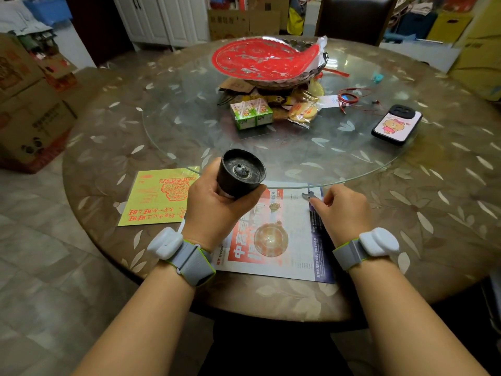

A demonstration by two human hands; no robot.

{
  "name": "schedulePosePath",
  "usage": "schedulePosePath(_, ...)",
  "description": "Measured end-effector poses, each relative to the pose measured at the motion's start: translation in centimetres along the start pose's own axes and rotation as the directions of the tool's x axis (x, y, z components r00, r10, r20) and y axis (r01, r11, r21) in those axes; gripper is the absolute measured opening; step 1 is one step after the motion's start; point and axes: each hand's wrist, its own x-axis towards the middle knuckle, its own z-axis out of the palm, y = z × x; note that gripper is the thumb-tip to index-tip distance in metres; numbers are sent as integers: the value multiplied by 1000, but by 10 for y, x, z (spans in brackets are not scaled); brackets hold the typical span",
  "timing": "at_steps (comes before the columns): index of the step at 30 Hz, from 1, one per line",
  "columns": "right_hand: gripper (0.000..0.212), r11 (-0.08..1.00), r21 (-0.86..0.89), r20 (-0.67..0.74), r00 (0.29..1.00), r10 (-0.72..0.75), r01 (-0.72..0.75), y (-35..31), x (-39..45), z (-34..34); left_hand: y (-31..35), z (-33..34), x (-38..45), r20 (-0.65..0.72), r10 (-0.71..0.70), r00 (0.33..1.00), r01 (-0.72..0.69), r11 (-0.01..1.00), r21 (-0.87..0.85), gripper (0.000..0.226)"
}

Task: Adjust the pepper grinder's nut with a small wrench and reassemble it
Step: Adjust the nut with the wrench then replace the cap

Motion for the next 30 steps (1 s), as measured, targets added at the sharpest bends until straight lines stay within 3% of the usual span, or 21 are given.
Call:
schedulePosePath(6,31,984,131,-38,993,-116,120,0,-6,-5,0,0,1,1,2,1000,-2,1000,-7,34)
schedulePosePath(10,33,975,163,-175,977,-120,149,-1,1,-10,1,0,1,18,-4,1000,4,1000,-14,34)
schedulePosePath(20,32,993,89,-188,978,89,-74,17,38,0,2,-2,1,22,-20,1000,21,998,-54,36)
schedulePosePath(30,34,977,146,-135,975,177,-157,22,48,3,1,-1,2,20,-29,999,30,998,-51,35)
